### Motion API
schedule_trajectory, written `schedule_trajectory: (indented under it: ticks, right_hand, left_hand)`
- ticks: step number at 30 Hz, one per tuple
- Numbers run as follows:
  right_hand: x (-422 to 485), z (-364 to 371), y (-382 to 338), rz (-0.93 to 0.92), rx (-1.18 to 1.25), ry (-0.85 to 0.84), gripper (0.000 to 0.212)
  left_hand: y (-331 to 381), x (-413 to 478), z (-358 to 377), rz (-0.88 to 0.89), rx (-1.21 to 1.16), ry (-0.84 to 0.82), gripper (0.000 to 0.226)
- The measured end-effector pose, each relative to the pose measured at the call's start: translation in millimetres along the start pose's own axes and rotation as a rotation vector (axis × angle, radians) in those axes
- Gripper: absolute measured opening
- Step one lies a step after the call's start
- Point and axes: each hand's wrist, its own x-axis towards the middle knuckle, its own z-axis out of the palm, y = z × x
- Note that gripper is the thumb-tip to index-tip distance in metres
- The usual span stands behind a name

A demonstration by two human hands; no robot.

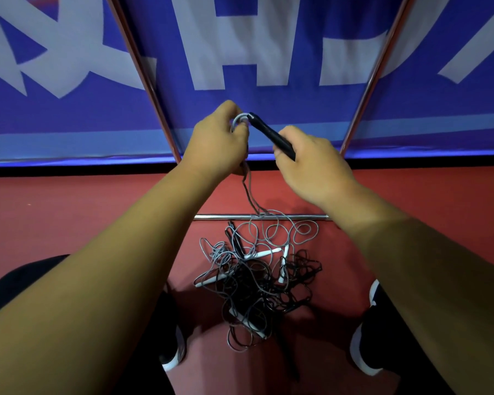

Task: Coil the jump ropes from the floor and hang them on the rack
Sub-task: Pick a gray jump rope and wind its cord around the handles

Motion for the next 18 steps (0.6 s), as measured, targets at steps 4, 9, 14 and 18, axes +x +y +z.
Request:
schedule_trajectory:
  ticks: [4,9,14,18]
  right_hand:
    - [1.3,0.4,3.7,-0.014,0.045,-0.026,0.008]
    - [2.9,-7.6,2.5,0.008,0.162,-0.055,0.011]
    - [-0.8,-14.1,-5.7,-0.004,0.246,-0.035,0.006]
    - [0.0,-15.5,-6.2,0.033,0.242,-0.04,0.008]
  left_hand:
    - [8.3,-1.4,-6.9,-0.05,-0.256,-0.086,0.01]
    - [11.8,3.5,-28.4,-0.04,-0.412,-0.361,0.033]
    - [9.6,9.8,-49.0,-0.016,-0.458,-0.359,0.011]
    - [6.8,7.8,-48.1,-0.092,-0.576,-0.428,0.01]
